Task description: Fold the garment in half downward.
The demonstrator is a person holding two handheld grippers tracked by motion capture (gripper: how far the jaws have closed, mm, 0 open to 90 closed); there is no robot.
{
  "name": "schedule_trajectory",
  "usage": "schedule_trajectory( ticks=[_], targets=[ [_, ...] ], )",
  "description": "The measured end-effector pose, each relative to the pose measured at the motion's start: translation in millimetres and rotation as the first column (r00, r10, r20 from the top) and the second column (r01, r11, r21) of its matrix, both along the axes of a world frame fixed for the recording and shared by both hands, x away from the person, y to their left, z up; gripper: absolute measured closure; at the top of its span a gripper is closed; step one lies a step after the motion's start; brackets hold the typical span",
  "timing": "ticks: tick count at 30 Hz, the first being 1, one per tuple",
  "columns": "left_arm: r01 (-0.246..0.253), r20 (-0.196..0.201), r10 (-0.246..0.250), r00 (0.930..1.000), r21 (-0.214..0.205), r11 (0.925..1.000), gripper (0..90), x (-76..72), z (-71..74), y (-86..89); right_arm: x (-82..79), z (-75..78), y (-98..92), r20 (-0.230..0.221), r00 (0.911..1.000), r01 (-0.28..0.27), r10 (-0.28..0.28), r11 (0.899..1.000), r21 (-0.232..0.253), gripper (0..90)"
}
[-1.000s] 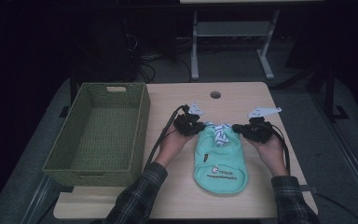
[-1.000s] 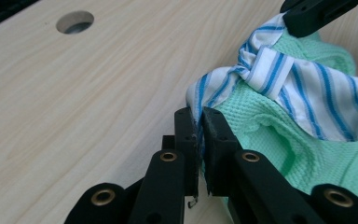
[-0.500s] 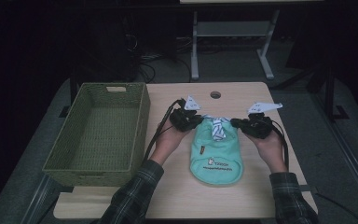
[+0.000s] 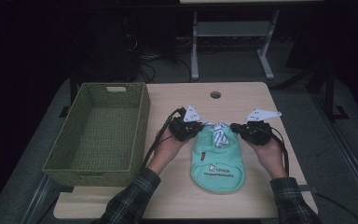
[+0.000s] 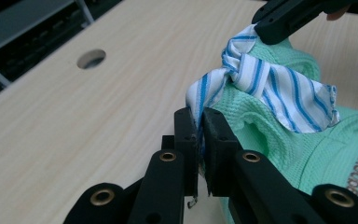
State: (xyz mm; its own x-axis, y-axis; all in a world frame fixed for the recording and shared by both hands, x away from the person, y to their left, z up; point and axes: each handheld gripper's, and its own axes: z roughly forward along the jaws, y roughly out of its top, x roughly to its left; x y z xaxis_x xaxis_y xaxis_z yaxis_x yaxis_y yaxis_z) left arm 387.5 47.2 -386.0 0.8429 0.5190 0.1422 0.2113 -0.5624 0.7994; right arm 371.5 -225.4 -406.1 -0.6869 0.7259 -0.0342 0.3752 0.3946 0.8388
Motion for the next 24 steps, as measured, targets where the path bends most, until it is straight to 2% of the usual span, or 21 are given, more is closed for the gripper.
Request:
schedule_trajectory(
  ticks=[4, 7, 9, 14, 17, 19, 21, 24],
  targets=[
    [0.007, 0.024, -0.006, 0.9997, -0.021, 0.9998, 84.7, -0.7, 11.0, 3.5, -0.7, 12.2, -0.4, 0.021, 0.9998, -0.002, 0.002, 1.0, 0.031, 87.2],
    [0.023, 0.023, -0.023, 0.9995, -0.015, 0.9996, 84.6, -6.7, 8.4, 4.1, -3.0, 13.4, -1.2, 0.011, 0.9999, -0.012, 0.012, 0.999, 0.047, 87.2],
    [0.036, 0.017, -0.036, 0.9992, -0.009, 0.9993, 84.4, -11.9, 3.3, 4.6, -5.9, 10.0, -1.7, 0.01, 0.9996, -0.026, 0.025, 0.999, 0.028, 87.2],
    [0.061, 0.01, -0.061, 0.9981, 0.005, 0.9982, 84.2, -21.1, -5.8, 6.1, -17.5, -2.4, -0.2, -0.018, 0.9992, -0.035, 0.035, 0.999, 0.019, 87.0],
    [0.064, 0.004, -0.064, 0.9979, 0.008, 0.9979, 84.2, -25.8, -10.2, 5.4, -20.2, -7.1, 0.8, -0.006, 0.9992, -0.039, 0.039, 0.999, -0.006, 87.0],
    [0.066, 0.017, -0.067, 0.9976, 0.026, 0.9975, 84.2, -26.7, -9.8, 5.4, -21.9, -8.4, 1.9, -0.015, 0.9994, -0.03, 0.03, 1.0, -0.005, 87.1],
    [0.063, 0.022, -0.063, 0.9978, 0.021, 0.9978, 84.2, -26.5, -9.1, 5.5, -21.8, -8.5, 2.1, -0.01, 0.9995, -0.031, 0.031, 1.0, -0.005, 87.0],
    [0.053, 0.052, -0.053, 0.9972, 0.001, 0.9986, 84.2, -21.9, 1.0, 8.7, -20.9, -2.3, 3.0, 0.03, 0.9991, -0.031, 0.031, 1.0, -0.002, 87.0]
  ],
)
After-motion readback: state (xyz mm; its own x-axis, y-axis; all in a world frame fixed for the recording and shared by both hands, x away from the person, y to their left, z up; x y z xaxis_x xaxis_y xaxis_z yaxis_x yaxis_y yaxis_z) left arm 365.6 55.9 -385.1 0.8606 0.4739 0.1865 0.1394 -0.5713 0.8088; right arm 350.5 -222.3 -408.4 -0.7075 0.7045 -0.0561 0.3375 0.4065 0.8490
